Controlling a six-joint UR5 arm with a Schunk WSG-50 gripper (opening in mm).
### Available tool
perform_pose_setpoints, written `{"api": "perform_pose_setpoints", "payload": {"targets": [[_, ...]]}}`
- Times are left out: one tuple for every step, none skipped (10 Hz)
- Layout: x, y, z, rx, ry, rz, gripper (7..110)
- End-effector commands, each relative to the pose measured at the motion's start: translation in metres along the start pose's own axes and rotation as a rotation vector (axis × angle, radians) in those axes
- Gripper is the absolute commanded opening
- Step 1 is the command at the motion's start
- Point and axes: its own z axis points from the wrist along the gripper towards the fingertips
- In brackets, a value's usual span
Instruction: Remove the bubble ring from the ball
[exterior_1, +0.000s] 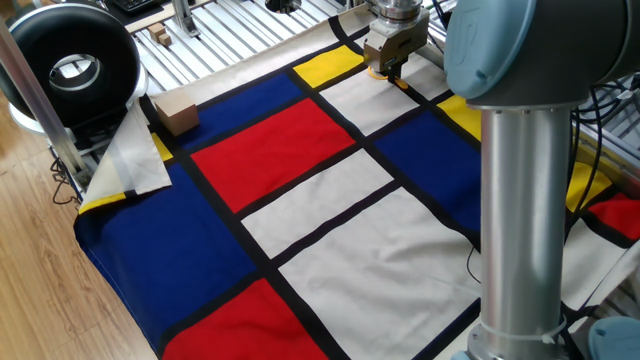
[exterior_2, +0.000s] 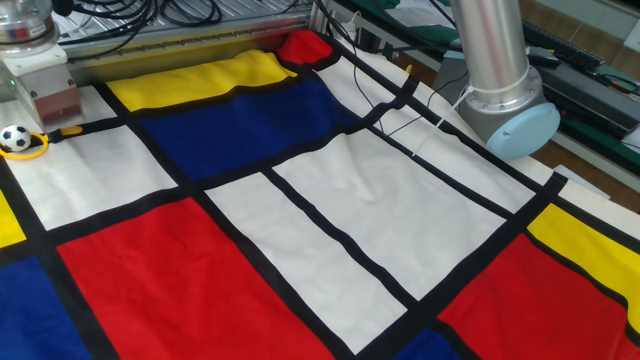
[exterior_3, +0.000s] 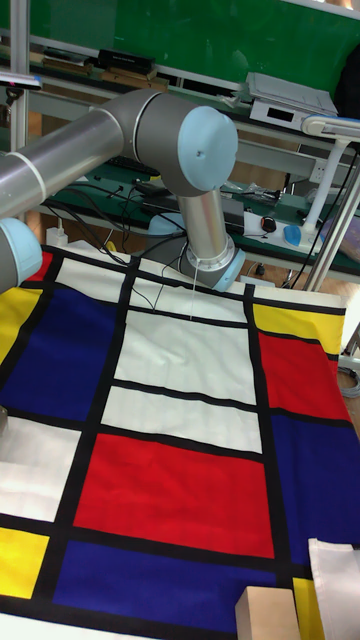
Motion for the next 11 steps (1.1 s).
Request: {"api": "perform_pose_setpoints", "payload": {"targets": [[0.0005, 0.0017, -0.0032, -0.008, -0.001, 0.008, 7], [0.0009, 0.0019, -0.0041, -0.011, -0.001, 0.007, 7], [-0.0006, 0.0027, -0.0042, -0.014, -0.007, 0.007, 7], [-0.0020, 0.0026, -0.0047, -0.014, -0.013, 0.007, 7], [-0.0035, 0.0030, -0.0048, -0.016, -0.019, 0.007, 7], [-0.0049, 0.0031, -0.0050, -0.016, -0.024, 0.007, 7], [-0.0061, 0.0031, -0.0055, -0.015, -0.025, 0.007, 7], [-0.0079, 0.0020, -0.0065, -0.008, -0.027, 0.006, 7], [-0.0080, 0.0004, -0.0076, -0.004, -0.024, 0.005, 7], [-0.0080, 0.0005, -0.0081, -0.004, -0.023, 0.005, 7], [-0.0078, 0.0006, -0.0084, -0.004, -0.021, 0.005, 7]]}}
